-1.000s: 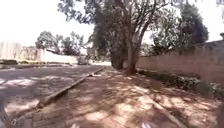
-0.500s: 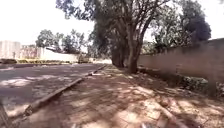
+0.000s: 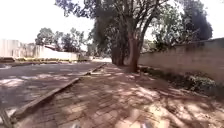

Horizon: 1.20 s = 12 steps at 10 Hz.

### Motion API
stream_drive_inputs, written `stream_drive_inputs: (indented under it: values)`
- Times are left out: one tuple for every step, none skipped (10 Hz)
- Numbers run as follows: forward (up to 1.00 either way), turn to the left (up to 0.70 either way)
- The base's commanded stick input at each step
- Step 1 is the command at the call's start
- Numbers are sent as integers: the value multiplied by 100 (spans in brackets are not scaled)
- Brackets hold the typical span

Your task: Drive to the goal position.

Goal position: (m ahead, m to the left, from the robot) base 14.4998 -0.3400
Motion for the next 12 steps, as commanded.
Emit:
stream_drive_inputs:
  values:
    - [50,0]
    - [50,0]
    - [50,0]
    - [50,0]
    - [50,0]
    - [50,0]
    - [50,0]
    - [50,0]
    - [50,0]
    - [50,0]
    - [50,0]
    - [50,0]
